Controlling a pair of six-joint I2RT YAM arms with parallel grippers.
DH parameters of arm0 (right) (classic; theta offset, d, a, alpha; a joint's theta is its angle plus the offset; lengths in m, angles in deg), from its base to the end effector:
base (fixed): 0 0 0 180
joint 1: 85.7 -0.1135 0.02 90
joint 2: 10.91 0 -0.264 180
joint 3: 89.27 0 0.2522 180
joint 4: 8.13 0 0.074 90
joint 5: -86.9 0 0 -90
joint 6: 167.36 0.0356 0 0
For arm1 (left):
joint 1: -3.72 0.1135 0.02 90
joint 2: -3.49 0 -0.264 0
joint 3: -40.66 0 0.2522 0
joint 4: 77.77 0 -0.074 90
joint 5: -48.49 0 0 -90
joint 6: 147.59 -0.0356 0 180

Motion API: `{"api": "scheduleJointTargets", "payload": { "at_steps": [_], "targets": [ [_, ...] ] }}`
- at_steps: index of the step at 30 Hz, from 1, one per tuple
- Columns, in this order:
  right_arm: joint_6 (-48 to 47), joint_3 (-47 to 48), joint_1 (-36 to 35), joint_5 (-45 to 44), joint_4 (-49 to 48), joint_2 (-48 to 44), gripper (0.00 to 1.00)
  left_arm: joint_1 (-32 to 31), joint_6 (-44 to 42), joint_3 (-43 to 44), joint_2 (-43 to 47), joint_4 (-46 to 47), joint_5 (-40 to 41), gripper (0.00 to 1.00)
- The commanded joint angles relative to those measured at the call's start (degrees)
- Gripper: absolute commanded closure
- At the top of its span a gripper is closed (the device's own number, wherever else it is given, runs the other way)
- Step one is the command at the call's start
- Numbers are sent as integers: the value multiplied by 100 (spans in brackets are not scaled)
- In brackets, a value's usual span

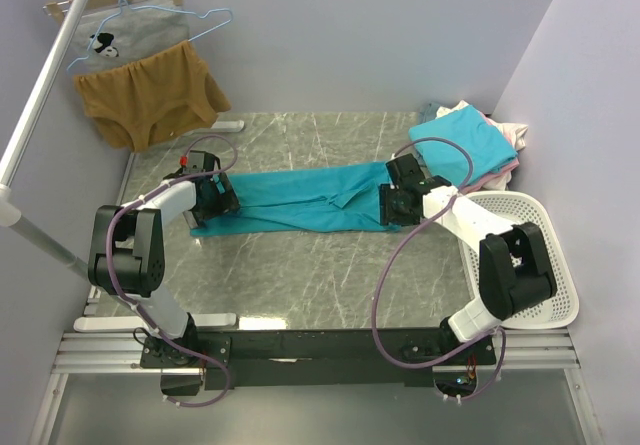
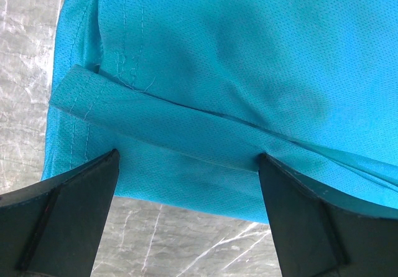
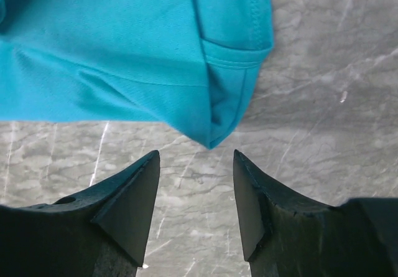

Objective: Fold and stack the t-shirts
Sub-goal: Fold the other side of the tshirt into a rectangle

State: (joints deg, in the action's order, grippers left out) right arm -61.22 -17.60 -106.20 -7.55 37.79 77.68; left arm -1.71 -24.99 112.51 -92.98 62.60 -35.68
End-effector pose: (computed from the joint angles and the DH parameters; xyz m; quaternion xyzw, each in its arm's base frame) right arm 0.2864 0.1041 0.2066 -0.0278 0.9710 0.0379 0.2346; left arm 0.3254 -0.0273 0.1722 -0.2397 0.9437 -0.0256 0.2265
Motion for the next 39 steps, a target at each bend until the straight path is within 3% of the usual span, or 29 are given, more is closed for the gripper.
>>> {"api": "scheduleJointTargets", "payload": {
  "at_steps": [1,16,19,20,23,28,39],
  "targets": [
    [-41,98,-174,14,141,-141,42,-11,-43,10,23,135,-90,1],
    [-85,361,-280,-1032,247,738,47,-11,-43,-52,58,117,-64,1],
    [-94,431,-280,-1145,282,870,57,-11,-52,-52,40,108,-46,0],
    [-94,440,-289,-1181,264,887,70,-11,-52,-43,40,108,-38,1],
    [-120,537,-280,-1374,229,940,85,-11,-69,-52,32,100,6,1],
    [-287,931,-236,-1559,290,1107,98,-11,-96,-34,-4,47,129,1],
    [-340,1101,194,-1621,862,1441,100,-46,-78,-52,-74,-182,507,1]
  ]
}}
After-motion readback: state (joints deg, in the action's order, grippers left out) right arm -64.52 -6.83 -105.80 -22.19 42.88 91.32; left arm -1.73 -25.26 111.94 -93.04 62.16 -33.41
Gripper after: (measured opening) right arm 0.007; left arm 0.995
